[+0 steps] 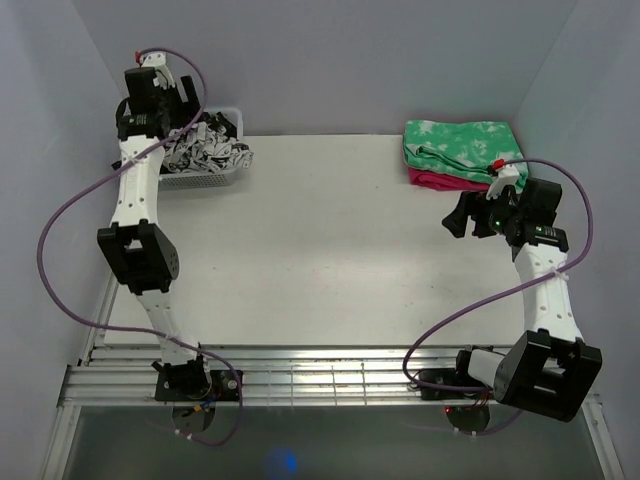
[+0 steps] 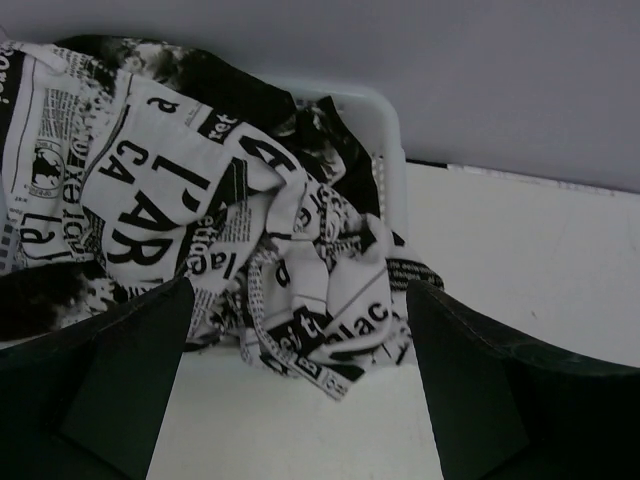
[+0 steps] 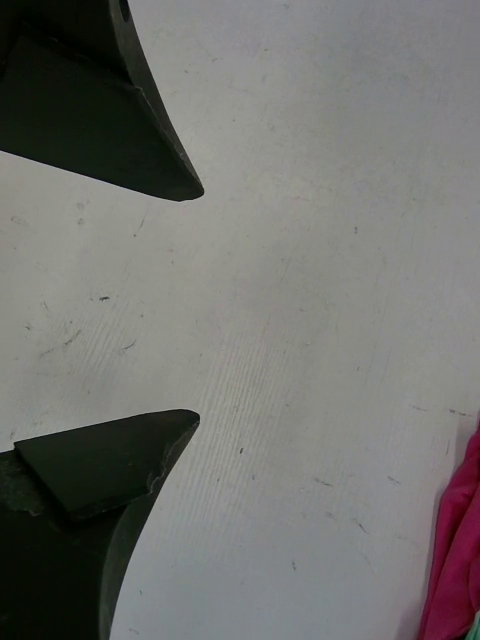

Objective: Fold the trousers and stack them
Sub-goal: Grab the trousers from the pile

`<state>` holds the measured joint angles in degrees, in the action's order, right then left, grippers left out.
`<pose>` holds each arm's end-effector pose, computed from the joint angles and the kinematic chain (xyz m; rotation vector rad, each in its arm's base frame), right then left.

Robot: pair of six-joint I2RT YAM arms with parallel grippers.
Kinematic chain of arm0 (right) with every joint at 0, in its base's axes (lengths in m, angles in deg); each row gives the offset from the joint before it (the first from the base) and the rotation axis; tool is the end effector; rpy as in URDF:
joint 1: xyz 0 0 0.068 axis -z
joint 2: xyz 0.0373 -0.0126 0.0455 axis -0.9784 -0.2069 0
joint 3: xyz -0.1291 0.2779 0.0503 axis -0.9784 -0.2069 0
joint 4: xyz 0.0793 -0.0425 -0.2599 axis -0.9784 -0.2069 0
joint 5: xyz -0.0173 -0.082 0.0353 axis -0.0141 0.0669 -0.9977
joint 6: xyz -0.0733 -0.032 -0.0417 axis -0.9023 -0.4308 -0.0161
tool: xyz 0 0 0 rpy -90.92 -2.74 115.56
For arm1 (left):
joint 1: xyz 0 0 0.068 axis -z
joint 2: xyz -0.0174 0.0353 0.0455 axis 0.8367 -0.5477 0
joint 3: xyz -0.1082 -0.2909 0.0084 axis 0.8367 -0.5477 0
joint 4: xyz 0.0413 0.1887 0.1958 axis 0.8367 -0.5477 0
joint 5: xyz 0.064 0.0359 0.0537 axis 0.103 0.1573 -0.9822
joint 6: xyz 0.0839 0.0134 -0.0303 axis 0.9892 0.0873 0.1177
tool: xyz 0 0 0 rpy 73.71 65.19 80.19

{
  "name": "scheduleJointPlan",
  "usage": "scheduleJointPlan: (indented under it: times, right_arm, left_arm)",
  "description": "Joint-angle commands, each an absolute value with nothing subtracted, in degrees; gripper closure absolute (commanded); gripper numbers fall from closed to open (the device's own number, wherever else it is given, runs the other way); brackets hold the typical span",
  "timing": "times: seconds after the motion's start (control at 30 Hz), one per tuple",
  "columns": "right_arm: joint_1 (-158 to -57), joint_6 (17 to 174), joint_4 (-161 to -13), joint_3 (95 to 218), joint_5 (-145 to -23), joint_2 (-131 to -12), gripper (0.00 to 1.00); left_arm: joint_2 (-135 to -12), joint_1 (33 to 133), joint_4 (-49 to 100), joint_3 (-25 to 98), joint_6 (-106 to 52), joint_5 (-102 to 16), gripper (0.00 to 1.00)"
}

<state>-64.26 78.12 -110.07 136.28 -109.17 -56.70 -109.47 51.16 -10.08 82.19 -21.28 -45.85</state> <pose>0.2835 -0.0247 0.3205 -0.2657 2.0689 0.3608 0.5152 0.0432 0.4184 -0.1442 2.0278 -0.0980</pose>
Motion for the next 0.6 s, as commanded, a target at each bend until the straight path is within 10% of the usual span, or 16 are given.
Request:
scheduleJointPlan:
  times: [0.0, 0.43, 0.57]
  right_arm:
    - [-64.35, 78.91, -108.58, 138.89, -109.52, -59.07, 0.1]
    - [-64.35, 77.68, -109.46, 138.98, -108.74, -60.31, 0.1]
    - [-64.35, 78.12, -109.11, 139.07, -110.05, -60.75, 0.1]
  left_arm:
    - [-119.67, 50.9, -15.72, 93.88, -22.99, -54.22, 0.02]
    - [-137.35, 50.81, -7.11, 91.35, -15.62, -67.84, 0.02]
    - [-138.33, 50.64, -6.76, 92.05, -13.42, -64.87, 0.23]
